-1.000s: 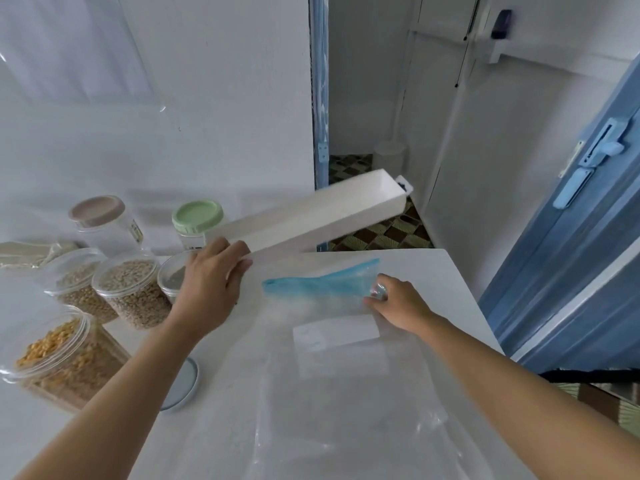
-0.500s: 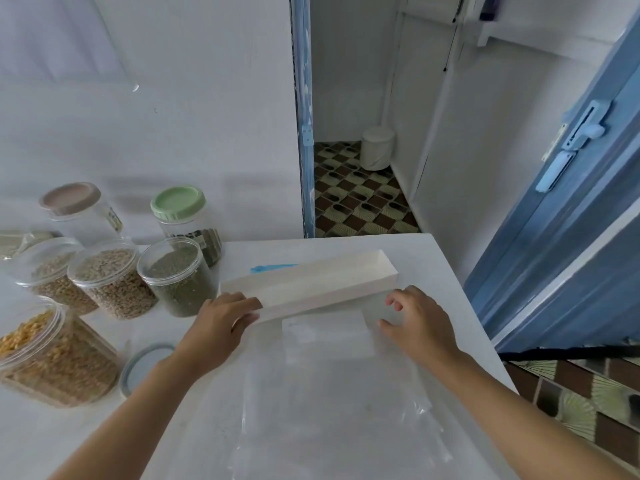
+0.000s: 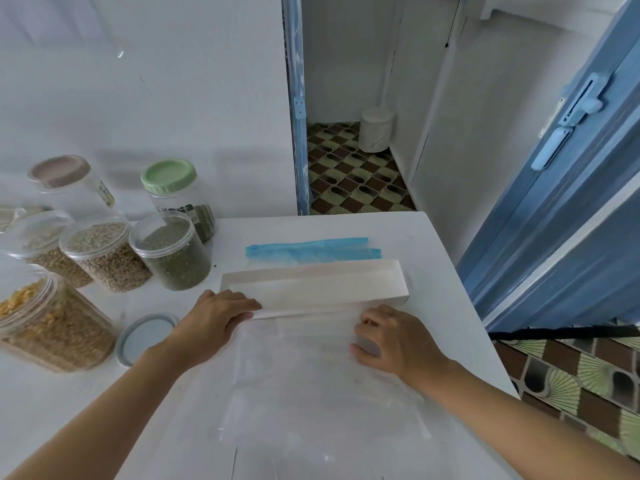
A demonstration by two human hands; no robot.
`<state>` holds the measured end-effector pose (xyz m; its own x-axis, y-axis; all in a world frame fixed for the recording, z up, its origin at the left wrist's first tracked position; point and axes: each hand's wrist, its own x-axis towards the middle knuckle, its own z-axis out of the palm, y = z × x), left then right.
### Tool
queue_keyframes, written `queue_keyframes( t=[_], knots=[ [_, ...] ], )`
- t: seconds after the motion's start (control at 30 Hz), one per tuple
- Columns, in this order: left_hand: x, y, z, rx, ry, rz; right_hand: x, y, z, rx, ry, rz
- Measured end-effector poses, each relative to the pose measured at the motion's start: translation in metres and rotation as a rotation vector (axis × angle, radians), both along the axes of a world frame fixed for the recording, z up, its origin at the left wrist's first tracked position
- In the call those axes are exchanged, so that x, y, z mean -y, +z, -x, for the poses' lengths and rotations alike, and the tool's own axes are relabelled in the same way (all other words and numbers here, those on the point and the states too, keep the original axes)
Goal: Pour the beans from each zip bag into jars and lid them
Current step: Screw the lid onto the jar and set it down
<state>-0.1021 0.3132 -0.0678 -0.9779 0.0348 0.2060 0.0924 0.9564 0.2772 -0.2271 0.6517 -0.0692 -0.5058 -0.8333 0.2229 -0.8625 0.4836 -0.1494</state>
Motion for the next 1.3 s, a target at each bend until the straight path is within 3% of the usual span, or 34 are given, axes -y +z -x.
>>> queue_keyframes(
  t=[0.17, 0.3, 0.5, 0.73, 0.9, 1.07, 1.13, 1.3],
  knots=[
    [-0.003, 0.011, 0.005, 0.109, 0.063, 0.004, 0.011, 0.028, 0.005, 0.085, -0.002, -0.124],
    [-0.005, 0.032, -0.004, 0.164, 0.145, -0.192, 0.031, 0.054, 0.007, 0.331, -0.062, -0.1],
    [0.0, 0.087, -0.046, -0.066, 0.258, -0.297, 0.091, 0.082, -0.017, 0.52, 0.074, 0.051],
    [0.048, 0.136, -0.104, -0.424, 0.297, -0.102, 0.188, 0.097, -0.055, 0.549, 0.234, 0.078],
    [0.107, 0.151, -0.132, -0.436, 0.299, 0.004, 0.256, 0.088, -0.085, 0.51, 0.222, -0.017],
    [0.165, 0.142, -0.146, -0.14, 0.185, -0.235, 0.313, 0.077, -0.111, 0.399, 0.193, -0.411],
    [0.177, 0.131, -0.145, -0.108, 0.122, -0.365, 0.329, 0.071, -0.119, 0.399, 0.163, -0.545],
    [0.19, 0.115, -0.141, -0.129, 0.051, -0.621, 0.349, 0.072, -0.13, 0.446, 0.043, -0.593]
  ],
)
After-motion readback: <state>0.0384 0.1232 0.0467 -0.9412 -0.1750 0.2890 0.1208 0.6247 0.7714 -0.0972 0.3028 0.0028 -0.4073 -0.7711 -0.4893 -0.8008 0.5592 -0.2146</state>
